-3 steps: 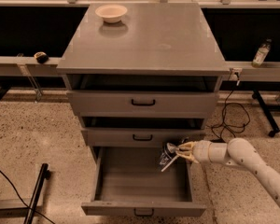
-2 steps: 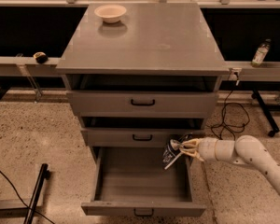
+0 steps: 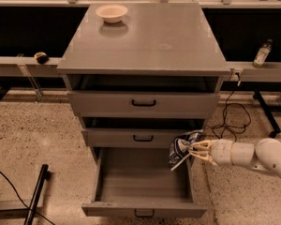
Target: Pick blue chip bag from bottom drawer and place on counter
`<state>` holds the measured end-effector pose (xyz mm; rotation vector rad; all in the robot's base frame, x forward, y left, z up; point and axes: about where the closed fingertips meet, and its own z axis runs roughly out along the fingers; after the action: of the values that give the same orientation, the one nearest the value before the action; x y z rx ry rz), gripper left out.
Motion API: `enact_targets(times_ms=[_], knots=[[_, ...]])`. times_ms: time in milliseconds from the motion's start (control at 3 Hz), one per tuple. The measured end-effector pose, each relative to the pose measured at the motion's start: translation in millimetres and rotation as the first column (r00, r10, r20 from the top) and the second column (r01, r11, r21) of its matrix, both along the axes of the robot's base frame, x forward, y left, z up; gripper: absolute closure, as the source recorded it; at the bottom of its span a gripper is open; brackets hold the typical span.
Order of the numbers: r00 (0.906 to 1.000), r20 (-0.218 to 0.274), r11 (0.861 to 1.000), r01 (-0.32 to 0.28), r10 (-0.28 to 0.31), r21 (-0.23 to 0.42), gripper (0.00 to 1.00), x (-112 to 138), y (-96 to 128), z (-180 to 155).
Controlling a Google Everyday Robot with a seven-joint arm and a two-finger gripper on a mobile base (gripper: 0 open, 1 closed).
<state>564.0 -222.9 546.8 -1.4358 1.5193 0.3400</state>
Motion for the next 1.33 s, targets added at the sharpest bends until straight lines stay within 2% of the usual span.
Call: enact_targets(times_ms=[333, 667, 1000, 1333], knots=[[0.9983, 0.057, 1.0, -0.013, 0.013, -0.003, 1.0, 8, -5, 43], [0.9894, 0.135, 0.998, -0.051, 0.054, -0.027, 1.0, 7, -4, 105], [0.9788, 0.189, 0.996, -0.069, 0.08, -0.065, 1.0, 12, -5, 157], [0.9744, 0.214, 0.994, -0.049, 0.069, -0.096, 1.0, 42, -30, 229]])
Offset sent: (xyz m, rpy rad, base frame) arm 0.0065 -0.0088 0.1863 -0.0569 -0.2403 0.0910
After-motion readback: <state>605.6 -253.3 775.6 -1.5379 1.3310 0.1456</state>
